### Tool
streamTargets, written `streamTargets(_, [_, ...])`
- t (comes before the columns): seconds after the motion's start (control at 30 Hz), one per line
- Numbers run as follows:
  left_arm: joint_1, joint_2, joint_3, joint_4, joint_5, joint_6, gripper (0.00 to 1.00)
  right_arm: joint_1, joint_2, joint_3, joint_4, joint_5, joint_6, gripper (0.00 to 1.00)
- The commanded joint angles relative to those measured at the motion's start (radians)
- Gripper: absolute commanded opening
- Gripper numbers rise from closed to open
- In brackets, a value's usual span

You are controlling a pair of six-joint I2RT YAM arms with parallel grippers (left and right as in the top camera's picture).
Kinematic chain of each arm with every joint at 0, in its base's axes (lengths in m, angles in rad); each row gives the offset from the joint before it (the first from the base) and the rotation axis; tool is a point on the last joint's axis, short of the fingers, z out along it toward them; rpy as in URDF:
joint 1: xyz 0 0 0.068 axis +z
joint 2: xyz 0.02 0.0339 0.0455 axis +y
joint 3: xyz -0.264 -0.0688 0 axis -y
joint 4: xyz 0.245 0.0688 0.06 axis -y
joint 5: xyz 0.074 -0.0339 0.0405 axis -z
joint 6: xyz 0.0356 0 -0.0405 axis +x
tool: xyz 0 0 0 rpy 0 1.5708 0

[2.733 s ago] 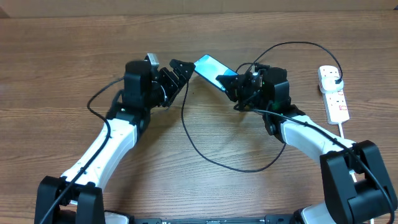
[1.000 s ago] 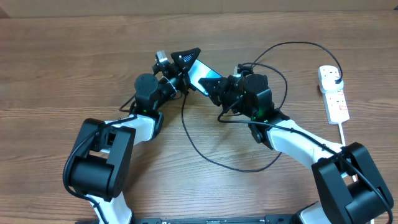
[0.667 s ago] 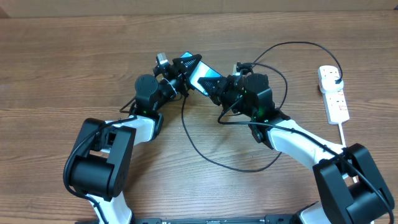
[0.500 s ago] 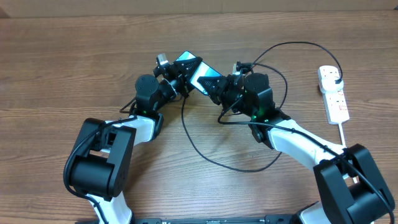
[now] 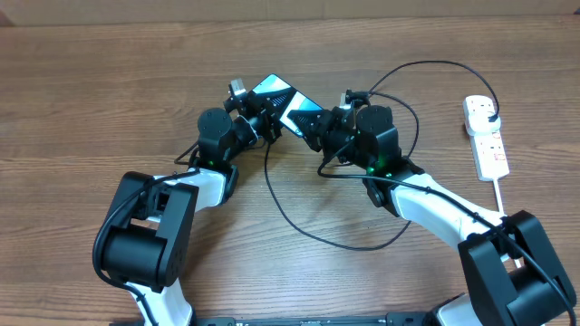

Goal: Plug charger to phone and switch on socket

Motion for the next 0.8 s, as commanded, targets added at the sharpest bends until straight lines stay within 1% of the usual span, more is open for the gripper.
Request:
streamTargets(0.0, [-0.001,-0.003,0.012,0.011,0.040,0.016,0.04,0.013,-0.014,0.007,-0.005,-0.055,0.008,0.04])
streamTargets(0.03, [-0.001,-0.003,0.012,0.011,0.039,0.026,0.04,0.013,-0.014,0.007,-0.006,-0.063,0.023,0.20])
streamTargets(0.1, [-0.001,-0.003,0.012,0.011,0.035,0.033,0.04,0.013,-0.014,0.007,-0.005,-0.079,0.040,0.60])
streamTargets(0.13, [-0.001,-0.003,0.012,0.011,0.033,0.037,0.04,0.013,-0.014,0.007,-0.003,-0.092,0.044,0.71])
streamTargets(0.17, [-0.001,-0.003,0.012,0.011,0.031,0.042,0.04,0.011,-0.014,0.007,0.007,-0.107,0.043,0.75])
streamTargets(0.2, [0.001,-0.003,0.012,0.011,0.030,0.052,0.04,0.005,-0.014,0.007,0.023,-0.128,0.036,0.78])
streamTargets(0.23, [0.005,-0.003,0.012,0.010,0.030,0.058,0.04,-0.003,-0.014,0.007,0.044,-0.148,0.015,0.86])
streamTargets(0.27, [0.012,-0.003,0.012,0.010,0.035,0.068,0.04,-0.016,-0.015,0.007,0.071,-0.171,-0.023,1.00])
streamTargets(0.4, [0.070,-0.003,0.012,-0.008,0.095,0.093,0.04,-0.086,-0.034,0.007,0.072,-0.246,-0.098,1.00])
streamTargets(0.53, [0.174,-0.003,0.012,-0.067,0.221,0.092,0.04,-0.163,-0.062,0.007,0.070,-0.329,-0.215,1.00])
streamTargets(0.77, [0.328,-0.003,0.012,-0.116,0.435,0.091,0.04,-0.169,-0.080,0.007,0.059,-0.391,-0.465,1.00])
